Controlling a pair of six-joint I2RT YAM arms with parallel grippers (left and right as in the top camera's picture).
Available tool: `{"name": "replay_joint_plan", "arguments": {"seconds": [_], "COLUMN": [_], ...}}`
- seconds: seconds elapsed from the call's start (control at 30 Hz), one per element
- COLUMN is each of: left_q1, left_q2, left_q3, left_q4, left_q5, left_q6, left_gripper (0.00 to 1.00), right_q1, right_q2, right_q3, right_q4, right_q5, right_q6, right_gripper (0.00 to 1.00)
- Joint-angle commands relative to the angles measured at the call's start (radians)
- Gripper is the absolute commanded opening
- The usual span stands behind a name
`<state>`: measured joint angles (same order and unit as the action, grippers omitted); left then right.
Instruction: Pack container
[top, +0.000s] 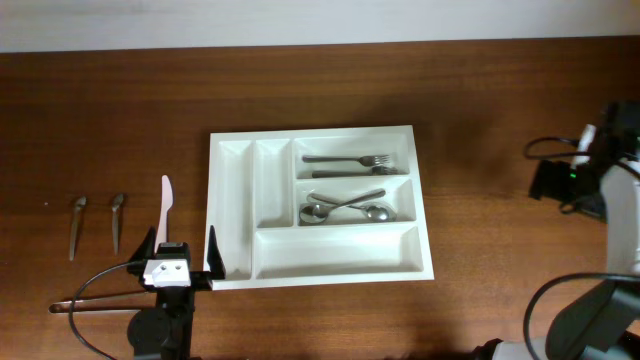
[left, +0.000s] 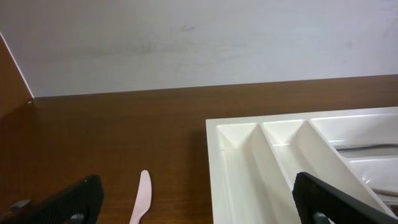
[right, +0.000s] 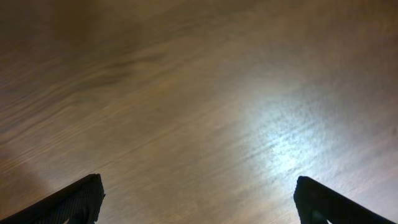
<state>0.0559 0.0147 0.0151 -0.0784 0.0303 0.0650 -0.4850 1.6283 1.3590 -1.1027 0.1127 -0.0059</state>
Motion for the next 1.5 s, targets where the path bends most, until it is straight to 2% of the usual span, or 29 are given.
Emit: {"name": "replay_joint_plan", "arguments": {"seconds": [0.0, 0.37, 0.6, 0.67, 0.83, 1.0, 1.07, 1.17, 1.23, 1.4, 1.47], "left_q1": [0.006, 0.006, 0.006, 0.006, 0.006, 0.006, 0.006, 0.006, 0.006, 0.006, 0.006], "left_q2": [-0.003, -0.003, 0.040, 0.066, 0.082, 0.085, 0.102, 0.182, 0.264, 0.578, 0.679], "left_q3": [-0.006, -0.006, -0.006, -0.006, -0.004, 0.089, 0.165, 0.335, 0.451, 0.848, 0.985], "left_q4": [0.000, -0.001, -0.002, 0.000, -0.001, -0.019, -0.035, -0.154, -0.266, -0.699, -0.841], "left_q5": [0.008, 0.008, 0.008, 0.008, 0.008, 0.011, -0.046, -0.183, -0.225, -0.376, -0.358], "left_q6": [0.019, 0.018, 0.018, -0.069, -0.077, -0.114, -0.113, -0.033, 0.004, 0.003, 0.004], "left_gripper": [0.99, 0.99, 0.99, 0.99, 0.99, 0.99, 0.99, 0.99, 0.99, 0.99, 0.99], "right_q1": [-0.075, -0.133, -0.132, -0.131, -0.130, -0.130, -0.130, -0.130, -0.130, -0.130, -0.130], "right_q2": [0.013, 0.030, 0.034, 0.034, 0.034, 0.034, 0.034, 0.034, 0.034, 0.034, 0.034], "right_q3": [-0.002, -0.003, -0.003, -0.003, -0.003, -0.003, -0.003, -0.003, -0.003, -0.003, -0.003], "right_q4": [-0.002, 0.132, 0.132, 0.131, 0.132, 0.132, 0.132, 0.132, 0.132, 0.132, 0.132], "right_q5": [-0.077, -0.075, -0.076, -0.076, -0.076, -0.076, -0.076, -0.076, -0.076, -0.076, -0.076], "right_q6": [-0.008, 0.013, 0.014, 0.014, 0.014, 0.014, 0.014, 0.014, 0.014, 0.014, 0.014], "right_gripper": [0.99, 0.99, 0.99, 0.99, 0.99, 0.99, 0.99, 0.99, 0.99, 0.99, 0.99]}}
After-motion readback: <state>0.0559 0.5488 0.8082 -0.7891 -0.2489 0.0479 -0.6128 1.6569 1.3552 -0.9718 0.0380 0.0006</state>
